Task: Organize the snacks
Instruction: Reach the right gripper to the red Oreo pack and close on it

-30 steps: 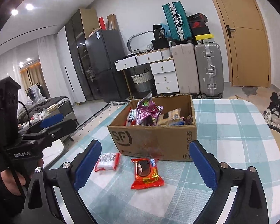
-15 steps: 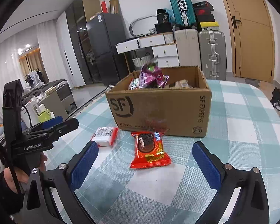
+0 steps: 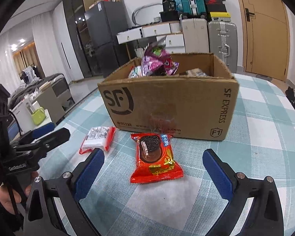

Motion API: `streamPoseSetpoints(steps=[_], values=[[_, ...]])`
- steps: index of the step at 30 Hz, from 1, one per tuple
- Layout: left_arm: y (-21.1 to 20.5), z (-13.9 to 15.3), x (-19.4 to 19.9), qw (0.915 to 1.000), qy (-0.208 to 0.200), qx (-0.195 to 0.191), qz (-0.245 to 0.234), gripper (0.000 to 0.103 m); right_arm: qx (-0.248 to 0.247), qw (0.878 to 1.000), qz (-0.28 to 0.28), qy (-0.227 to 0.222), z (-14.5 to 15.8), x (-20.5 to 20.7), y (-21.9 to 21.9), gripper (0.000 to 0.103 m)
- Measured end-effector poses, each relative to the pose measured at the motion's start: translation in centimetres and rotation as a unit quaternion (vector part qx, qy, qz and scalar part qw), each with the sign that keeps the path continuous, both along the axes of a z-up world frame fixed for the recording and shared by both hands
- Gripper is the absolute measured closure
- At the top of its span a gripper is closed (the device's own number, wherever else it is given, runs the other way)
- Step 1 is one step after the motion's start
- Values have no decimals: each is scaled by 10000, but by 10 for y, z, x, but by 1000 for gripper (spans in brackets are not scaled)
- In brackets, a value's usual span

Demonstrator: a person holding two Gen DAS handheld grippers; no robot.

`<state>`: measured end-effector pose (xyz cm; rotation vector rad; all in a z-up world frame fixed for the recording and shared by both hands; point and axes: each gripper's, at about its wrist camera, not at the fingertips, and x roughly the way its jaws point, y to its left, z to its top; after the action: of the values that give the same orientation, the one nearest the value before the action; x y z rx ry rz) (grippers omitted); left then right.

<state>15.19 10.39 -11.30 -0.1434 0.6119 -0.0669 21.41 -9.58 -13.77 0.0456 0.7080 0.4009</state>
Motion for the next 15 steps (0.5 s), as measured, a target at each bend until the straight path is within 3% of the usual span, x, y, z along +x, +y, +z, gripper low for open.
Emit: streamPoseSetpoints(steps=[2, 6, 10, 12, 15], values=[[-2, 1, -2, 10000, -59, 48, -4, 0, -135, 9997, 55, 184, -5, 12, 8, 4], [-5, 3, -4, 9998, -130, 145, -60, 0, -393, 9978, 147, 522, -15, 31, 21, 28], [-6, 2, -2, 9998, -108, 134, -89, 0, -439, 9963, 121, 733, -22, 49, 28, 32], [-4, 1, 0, 9999, -62, 111, -52, 0, -530, 9954, 176, 784, -25, 55, 34, 49], [-1, -1, 1, 10000, -37, 59, -20, 0, -583, 9945, 224, 836, -26, 59, 38, 58]])
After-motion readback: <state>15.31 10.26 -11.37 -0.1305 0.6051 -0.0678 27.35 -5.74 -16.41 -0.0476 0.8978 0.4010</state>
